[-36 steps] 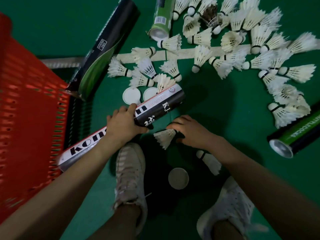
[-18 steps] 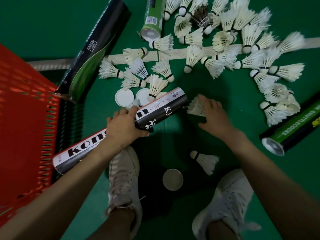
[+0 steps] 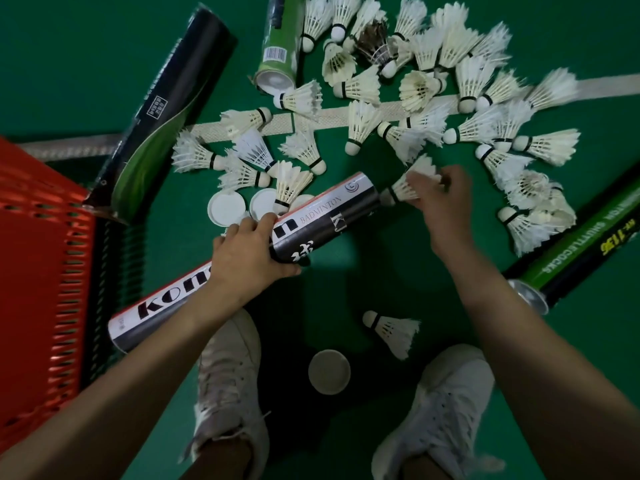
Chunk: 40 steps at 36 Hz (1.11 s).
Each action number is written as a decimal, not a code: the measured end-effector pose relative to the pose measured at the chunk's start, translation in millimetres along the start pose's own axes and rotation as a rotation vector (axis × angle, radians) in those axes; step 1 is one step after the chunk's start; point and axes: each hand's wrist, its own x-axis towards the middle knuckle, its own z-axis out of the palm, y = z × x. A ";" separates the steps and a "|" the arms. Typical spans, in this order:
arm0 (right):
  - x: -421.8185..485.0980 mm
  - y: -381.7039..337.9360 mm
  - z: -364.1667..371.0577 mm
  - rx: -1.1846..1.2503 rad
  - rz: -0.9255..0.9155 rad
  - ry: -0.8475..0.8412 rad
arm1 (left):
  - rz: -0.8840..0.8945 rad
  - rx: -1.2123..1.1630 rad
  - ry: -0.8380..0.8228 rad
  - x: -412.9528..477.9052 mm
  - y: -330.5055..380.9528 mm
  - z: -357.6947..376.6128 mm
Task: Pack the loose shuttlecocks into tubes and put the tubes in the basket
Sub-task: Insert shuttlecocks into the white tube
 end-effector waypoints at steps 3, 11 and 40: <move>1.2 -8.5 -1.1 0.234 0.075 -0.056 | 0.031 0.011 0.007 0.7 3.0 -1.7; -7.2 -15.8 7.8 -0.029 0.022 -0.361 | 0.092 -0.037 0.057 -0.8 8.8 -6.1; -0.2 -21.0 57.2 -0.033 0.124 -0.390 | -0.036 -0.181 0.144 13.3 -10.3 -19.6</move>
